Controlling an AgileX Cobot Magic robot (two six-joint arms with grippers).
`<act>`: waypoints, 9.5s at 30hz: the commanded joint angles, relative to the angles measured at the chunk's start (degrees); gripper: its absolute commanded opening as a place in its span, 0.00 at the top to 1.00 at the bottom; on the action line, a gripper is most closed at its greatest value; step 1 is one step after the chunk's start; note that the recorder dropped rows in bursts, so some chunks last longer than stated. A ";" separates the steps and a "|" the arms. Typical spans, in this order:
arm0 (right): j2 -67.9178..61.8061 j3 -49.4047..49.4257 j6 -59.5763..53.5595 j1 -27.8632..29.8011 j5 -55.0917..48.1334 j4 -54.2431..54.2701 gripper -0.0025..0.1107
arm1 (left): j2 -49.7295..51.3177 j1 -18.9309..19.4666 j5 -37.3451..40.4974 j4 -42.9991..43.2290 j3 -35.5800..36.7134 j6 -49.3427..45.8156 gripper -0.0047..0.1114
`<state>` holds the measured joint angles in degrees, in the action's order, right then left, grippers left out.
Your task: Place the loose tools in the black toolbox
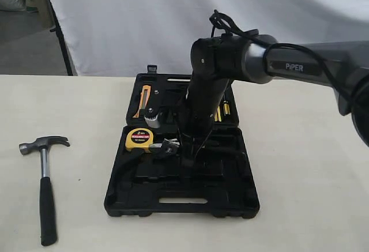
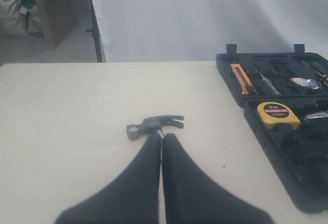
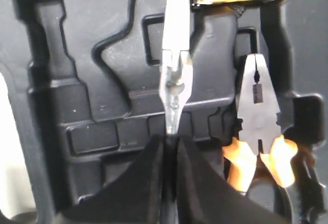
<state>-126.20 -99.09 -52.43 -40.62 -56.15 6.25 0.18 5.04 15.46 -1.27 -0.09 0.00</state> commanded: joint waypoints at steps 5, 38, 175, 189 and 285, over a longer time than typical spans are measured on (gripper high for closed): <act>1.31 -0.08 4.81 -0.98 2.05 -4.90 0.98 | -0.18 -0.30 -0.04 -0.46 0.09 0.00 0.95; 2.16 9.83 16.48 -6.92 11.24 -22.06 0.36 | -0.18 -0.30 -0.04 -0.46 0.09 0.00 0.95; -8.80 -5.41 3.28 -1.62 -3.95 -5.23 0.97 | -0.18 -0.30 -0.04 -0.46 0.09 0.00 0.95; -5.98 -5.60 3.17 -1.62 -4.12 -4.87 0.29 | -0.18 -0.30 -0.04 -0.46 0.09 0.00 0.95; -16.23 -16.38 21.61 -23.63 23.61 20.13 0.39 | -0.18 -0.30 -0.04 -0.46 0.09 0.00 0.95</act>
<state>-141.41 -113.72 -31.06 -64.31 -30.46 27.04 0.18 5.04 15.46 -1.27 -0.09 0.00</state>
